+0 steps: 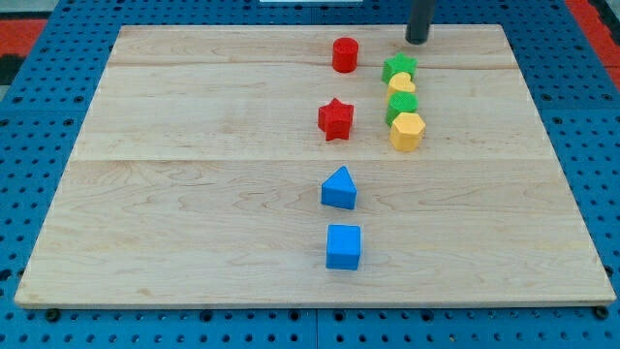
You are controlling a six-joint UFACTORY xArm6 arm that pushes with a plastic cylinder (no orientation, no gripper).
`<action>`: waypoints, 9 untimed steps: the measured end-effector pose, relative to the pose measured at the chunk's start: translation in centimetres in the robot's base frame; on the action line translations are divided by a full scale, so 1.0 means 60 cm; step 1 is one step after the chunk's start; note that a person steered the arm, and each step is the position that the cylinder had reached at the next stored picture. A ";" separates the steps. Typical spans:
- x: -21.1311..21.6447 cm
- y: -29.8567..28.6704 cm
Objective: Place the red star to the top left of the red circle
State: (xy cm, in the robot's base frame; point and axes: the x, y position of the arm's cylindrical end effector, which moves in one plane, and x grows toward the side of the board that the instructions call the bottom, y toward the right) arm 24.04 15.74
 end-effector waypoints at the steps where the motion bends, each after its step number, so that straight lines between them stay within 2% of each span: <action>1: 0.025 0.010; 4: 0.019 0.005; 6: -0.080 -0.002; 8: -0.063 -0.262; 9: 0.068 -0.374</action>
State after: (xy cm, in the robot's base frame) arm 28.13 -6.72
